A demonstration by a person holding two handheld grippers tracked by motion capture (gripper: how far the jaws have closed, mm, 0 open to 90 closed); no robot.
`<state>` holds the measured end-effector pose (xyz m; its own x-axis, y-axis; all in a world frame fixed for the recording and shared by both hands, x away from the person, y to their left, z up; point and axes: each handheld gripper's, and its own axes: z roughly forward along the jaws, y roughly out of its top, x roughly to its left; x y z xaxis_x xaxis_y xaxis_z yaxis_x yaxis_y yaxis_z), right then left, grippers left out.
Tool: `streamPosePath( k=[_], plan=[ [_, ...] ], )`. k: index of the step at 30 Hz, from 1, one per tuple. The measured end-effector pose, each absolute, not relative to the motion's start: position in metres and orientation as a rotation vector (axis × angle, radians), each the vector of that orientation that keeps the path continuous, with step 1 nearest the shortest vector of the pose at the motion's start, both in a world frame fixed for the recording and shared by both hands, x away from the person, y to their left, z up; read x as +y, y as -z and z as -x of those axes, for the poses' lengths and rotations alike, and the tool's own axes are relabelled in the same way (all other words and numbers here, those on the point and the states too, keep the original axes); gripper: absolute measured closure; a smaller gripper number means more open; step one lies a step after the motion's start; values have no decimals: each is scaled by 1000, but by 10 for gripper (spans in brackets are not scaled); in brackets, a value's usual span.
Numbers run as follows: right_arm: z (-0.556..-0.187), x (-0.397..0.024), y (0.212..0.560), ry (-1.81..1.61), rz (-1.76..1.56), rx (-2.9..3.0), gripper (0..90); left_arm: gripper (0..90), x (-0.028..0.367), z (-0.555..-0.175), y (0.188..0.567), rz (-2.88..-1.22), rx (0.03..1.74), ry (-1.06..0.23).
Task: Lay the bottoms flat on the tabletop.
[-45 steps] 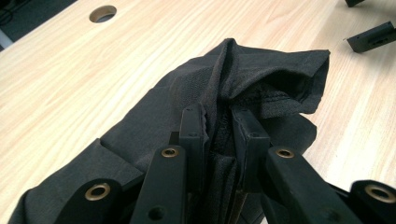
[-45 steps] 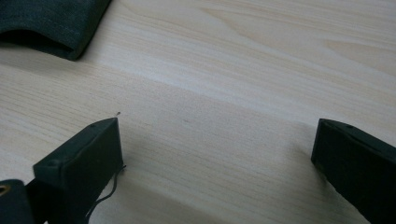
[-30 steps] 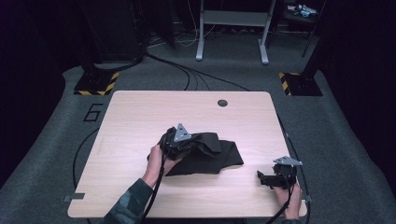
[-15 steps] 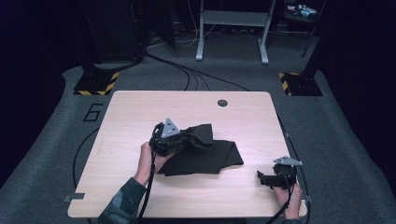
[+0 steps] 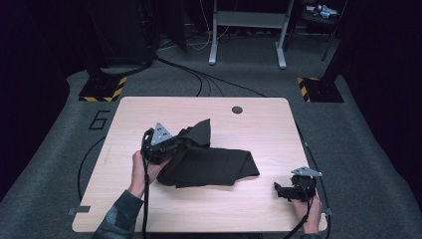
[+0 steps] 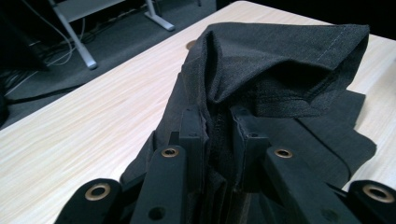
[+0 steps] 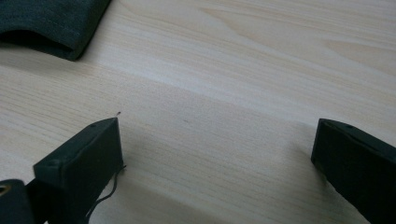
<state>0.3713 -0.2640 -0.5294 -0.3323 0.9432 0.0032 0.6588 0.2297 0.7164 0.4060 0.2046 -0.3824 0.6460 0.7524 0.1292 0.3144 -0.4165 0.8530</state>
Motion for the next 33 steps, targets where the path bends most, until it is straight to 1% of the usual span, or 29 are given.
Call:
streamPosePath(
  k=[7,33],
  plan=[
    [-371,-264,529,-877,-1482,2071,13,764,228,-404,382,-1962,871,-678],
    [-371,-264,529,-876,-1483,2070,13,761,278,-397,389,-1850,1000,-725]
  ],
)
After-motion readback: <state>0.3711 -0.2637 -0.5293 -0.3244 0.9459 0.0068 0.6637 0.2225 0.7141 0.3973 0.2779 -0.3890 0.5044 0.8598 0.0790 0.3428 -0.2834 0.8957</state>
